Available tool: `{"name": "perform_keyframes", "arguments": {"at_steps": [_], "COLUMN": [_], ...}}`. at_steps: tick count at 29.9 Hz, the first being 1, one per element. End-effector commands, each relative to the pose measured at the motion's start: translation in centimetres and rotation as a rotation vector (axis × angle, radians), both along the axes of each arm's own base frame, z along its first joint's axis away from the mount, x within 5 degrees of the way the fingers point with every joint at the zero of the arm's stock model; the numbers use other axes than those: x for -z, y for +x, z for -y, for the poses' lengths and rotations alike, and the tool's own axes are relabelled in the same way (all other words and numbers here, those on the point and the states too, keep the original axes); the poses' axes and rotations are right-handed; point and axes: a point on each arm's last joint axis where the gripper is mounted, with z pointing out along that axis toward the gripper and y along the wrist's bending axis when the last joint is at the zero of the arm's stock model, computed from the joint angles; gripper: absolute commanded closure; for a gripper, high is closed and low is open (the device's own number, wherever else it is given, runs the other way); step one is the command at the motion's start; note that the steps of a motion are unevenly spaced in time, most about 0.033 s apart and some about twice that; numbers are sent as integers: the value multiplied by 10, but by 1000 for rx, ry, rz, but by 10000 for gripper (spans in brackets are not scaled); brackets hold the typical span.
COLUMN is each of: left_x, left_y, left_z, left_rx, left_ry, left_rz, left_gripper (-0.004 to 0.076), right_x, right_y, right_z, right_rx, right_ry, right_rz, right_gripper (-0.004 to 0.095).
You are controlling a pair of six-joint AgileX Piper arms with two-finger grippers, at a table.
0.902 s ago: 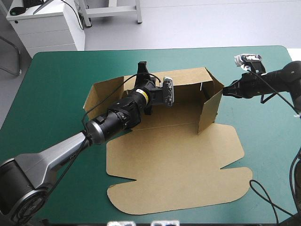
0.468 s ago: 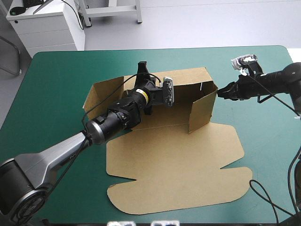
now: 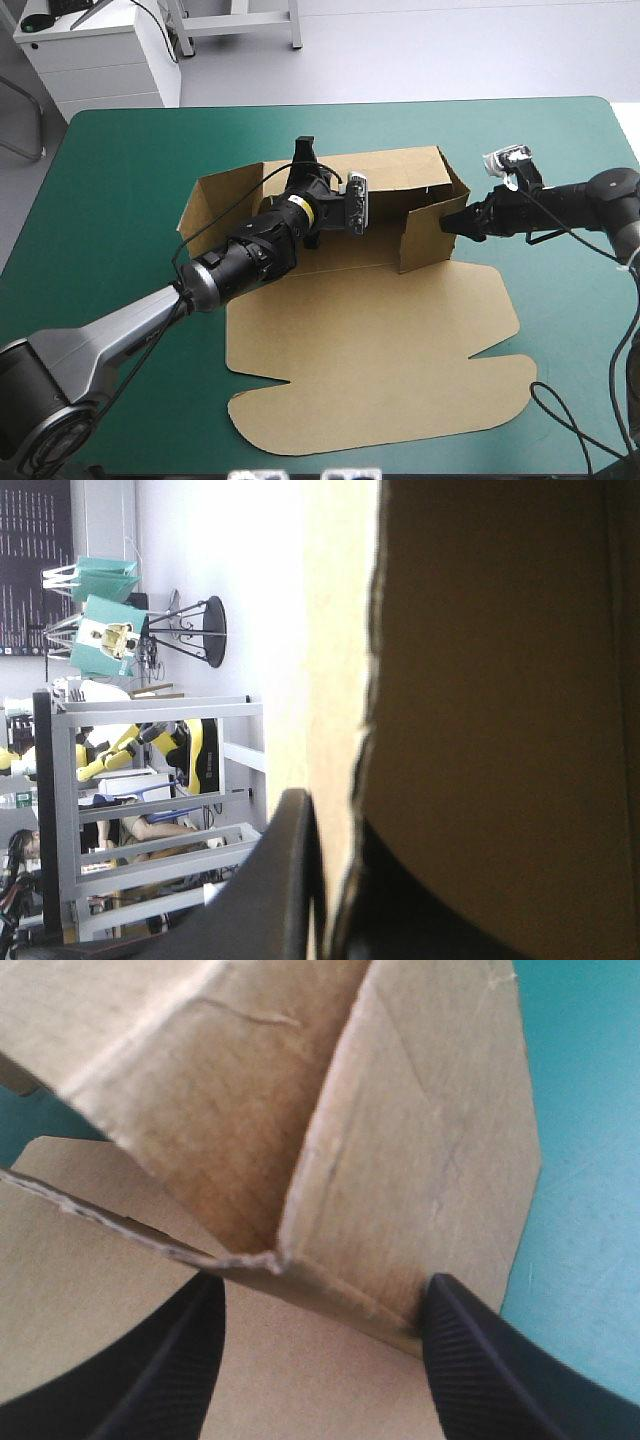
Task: Fold the box
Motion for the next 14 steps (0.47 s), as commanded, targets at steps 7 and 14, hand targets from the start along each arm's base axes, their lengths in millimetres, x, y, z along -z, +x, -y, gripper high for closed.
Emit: {"name": "perform_keyframes", "arguments": {"at_steps": [7,14], "left_x": [1,0], "left_y": [-6,-7], "left_z": [-3,-1], "left_rx": [-23,-4], "left_ry": [-53,-66], "left_rz": [-50,-45], "left_gripper": [731,731], "right_x": [-14,-15], "right_y": [-3,-1], "right_z": [-7,-24], "right_rx": [-39,-78], "right_ry": [-4,-18], "right_rz": [241,288], "right_gripper": [361,372]}}
